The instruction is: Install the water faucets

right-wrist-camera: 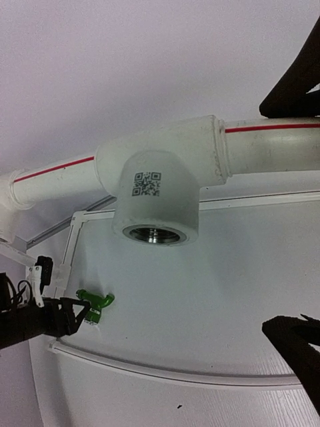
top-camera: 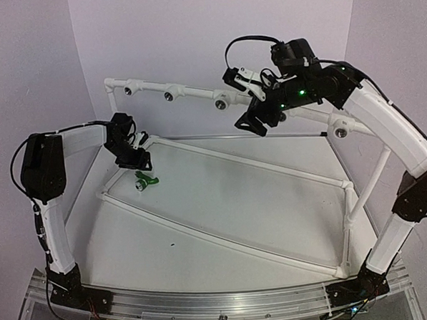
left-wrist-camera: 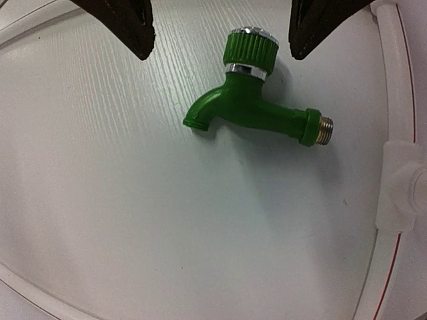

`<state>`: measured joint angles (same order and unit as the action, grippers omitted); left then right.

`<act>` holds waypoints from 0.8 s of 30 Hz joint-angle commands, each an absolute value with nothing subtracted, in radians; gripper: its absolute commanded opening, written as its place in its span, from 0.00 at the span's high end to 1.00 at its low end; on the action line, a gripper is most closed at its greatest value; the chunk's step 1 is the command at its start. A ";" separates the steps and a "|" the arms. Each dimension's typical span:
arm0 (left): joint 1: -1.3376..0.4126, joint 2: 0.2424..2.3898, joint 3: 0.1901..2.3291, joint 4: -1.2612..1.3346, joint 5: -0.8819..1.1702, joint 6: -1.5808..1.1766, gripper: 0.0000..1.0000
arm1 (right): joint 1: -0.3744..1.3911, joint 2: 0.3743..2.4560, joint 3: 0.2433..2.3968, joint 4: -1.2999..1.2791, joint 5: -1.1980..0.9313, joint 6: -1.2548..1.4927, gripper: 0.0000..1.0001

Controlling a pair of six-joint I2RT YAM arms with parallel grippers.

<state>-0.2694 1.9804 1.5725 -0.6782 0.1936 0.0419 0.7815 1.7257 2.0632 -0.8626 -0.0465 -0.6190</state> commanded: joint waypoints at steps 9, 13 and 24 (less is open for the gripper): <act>-0.262 2.140 1.701 -0.863 0.217 0.159 0.32 | 0.805 1.589 2.039 -0.944 -0.228 -0.610 0.02; -0.265 2.192 1.715 -0.865 0.139 0.162 0.35 | 0.805 1.585 2.040 -0.941 -0.254 -0.612 0.02; -0.275 2.200 1.743 -0.853 0.104 0.150 0.76 | 0.805 1.590 2.035 -0.917 -0.303 -0.606 0.09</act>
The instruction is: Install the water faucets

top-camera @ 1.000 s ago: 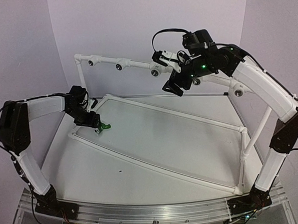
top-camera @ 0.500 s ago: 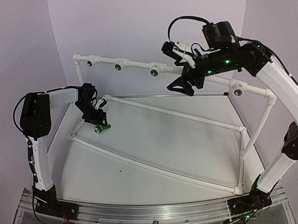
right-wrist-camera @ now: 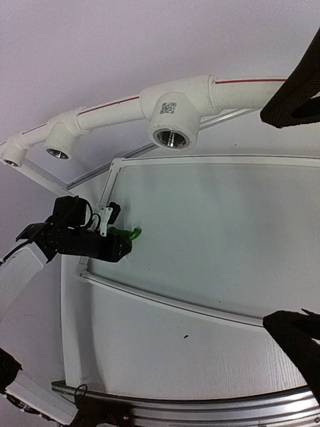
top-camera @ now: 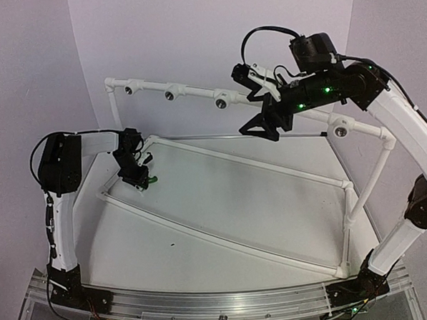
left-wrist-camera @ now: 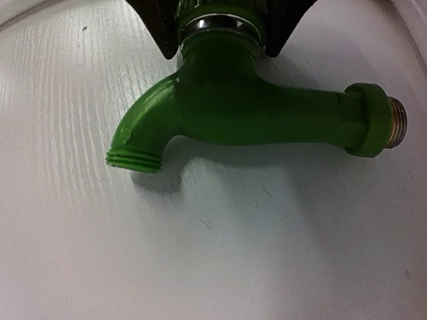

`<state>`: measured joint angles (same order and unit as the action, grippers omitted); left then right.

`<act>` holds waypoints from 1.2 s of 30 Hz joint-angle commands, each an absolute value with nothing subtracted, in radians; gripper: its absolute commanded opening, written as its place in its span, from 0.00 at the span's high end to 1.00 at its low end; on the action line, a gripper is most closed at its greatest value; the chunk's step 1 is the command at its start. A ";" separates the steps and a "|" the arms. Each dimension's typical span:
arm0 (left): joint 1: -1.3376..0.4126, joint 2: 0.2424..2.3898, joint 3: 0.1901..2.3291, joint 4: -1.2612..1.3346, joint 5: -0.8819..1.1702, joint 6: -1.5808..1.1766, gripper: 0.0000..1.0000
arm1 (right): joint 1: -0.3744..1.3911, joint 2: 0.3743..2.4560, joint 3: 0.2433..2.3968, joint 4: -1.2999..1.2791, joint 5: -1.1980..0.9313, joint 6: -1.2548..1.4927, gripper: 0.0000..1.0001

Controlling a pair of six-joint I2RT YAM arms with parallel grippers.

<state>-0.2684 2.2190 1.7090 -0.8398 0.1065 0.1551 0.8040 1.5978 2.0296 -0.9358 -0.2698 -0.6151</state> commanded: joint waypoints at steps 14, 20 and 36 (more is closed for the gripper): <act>-0.298 1.439 1.320 -0.923 0.880 -0.019 1.00 | 0.817 1.560 1.939 -0.708 -0.521 -0.536 0.21; -0.353 1.198 1.258 -0.753 1.075 -0.271 1.00 | 0.887 1.584 1.925 -0.650 -0.522 -0.571 0.29; -0.461 1.031 1.237 -0.070 1.378 -0.933 0.98 | 1.045 1.739 1.992 -0.414 -0.520 -0.666 0.34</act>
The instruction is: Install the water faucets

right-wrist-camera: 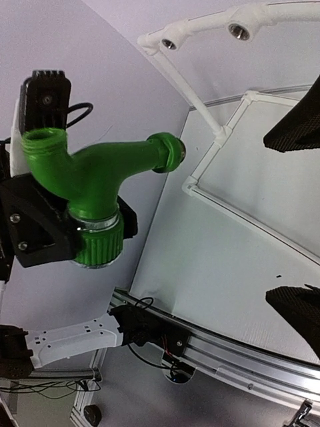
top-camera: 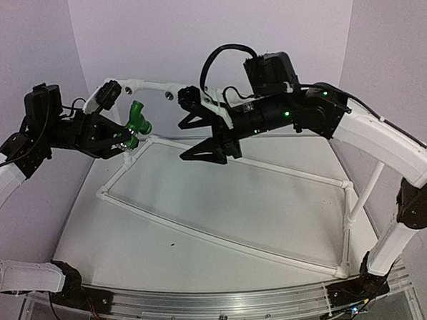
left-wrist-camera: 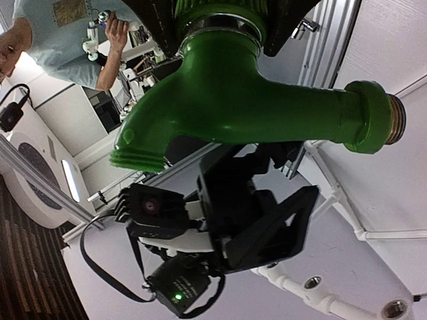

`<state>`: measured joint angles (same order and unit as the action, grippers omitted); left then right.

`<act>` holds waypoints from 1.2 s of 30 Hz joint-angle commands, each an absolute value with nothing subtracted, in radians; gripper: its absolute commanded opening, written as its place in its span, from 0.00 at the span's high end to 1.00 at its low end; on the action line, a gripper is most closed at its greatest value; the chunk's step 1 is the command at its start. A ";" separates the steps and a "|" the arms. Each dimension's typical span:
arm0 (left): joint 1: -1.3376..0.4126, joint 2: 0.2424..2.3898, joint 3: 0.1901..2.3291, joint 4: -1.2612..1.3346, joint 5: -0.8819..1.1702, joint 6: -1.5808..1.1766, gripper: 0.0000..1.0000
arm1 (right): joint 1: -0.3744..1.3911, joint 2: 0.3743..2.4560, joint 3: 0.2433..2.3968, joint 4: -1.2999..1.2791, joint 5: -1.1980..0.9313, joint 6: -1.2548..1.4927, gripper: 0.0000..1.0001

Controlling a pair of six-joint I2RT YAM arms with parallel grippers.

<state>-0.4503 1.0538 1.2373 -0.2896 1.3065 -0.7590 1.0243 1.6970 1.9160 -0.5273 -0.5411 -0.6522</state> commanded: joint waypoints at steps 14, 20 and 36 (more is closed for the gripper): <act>-0.536 1.060 1.200 0.055 1.394 -1.023 0.97 | 1.086 1.807 2.039 -0.318 -0.434 -0.678 0.37; -0.547 1.074 1.185 0.134 1.385 -1.058 0.97 | 1.094 1.813 2.038 -0.316 -0.482 -0.696 0.48; -0.557 1.108 1.298 -0.223 1.268 -0.754 0.58 | 1.099 1.773 1.969 -0.319 -0.450 -0.687 1.00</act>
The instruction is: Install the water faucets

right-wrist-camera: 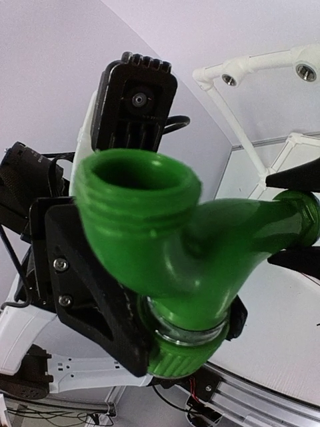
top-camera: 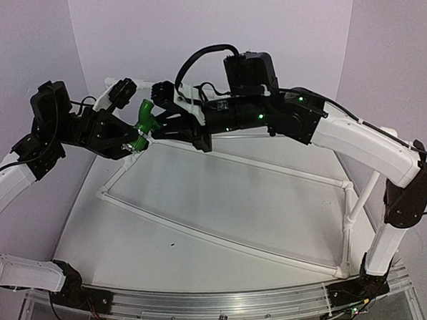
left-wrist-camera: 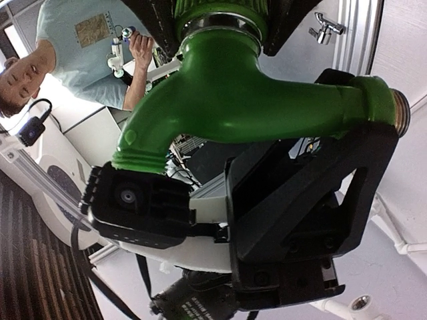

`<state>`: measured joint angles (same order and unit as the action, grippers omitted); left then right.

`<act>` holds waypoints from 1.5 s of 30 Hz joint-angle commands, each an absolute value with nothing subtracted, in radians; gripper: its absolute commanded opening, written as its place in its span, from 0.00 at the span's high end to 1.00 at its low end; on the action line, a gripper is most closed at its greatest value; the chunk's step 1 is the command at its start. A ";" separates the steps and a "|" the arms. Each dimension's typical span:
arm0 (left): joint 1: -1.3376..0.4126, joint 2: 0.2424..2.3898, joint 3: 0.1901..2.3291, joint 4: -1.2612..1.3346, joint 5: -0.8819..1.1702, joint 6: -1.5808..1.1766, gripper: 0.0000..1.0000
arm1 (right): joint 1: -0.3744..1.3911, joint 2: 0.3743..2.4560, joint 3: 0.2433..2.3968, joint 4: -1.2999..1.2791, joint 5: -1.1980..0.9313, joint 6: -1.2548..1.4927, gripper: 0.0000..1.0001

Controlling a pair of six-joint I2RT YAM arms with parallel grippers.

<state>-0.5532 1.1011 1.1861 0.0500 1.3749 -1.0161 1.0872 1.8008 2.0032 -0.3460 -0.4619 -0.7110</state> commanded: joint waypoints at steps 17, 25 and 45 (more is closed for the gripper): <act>-0.558 1.180 1.582 -1.036 0.799 -0.123 0.28 | 1.098 1.744 1.927 -0.577 -0.315 -0.526 1.00; -0.579 1.215 1.570 -1.003 0.850 -0.134 0.23 | 1.098 1.796 1.977 -0.646 -0.311 -0.488 1.00; -0.671 1.379 1.652 -1.057 0.786 -0.078 0.56 | 1.100 1.898 2.124 -0.749 -0.339 -0.498 1.00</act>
<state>-0.6502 1.3622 1.6037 -1.0221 0.8198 -0.1213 1.0943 1.8785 2.0618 -0.7554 -0.3268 -0.5144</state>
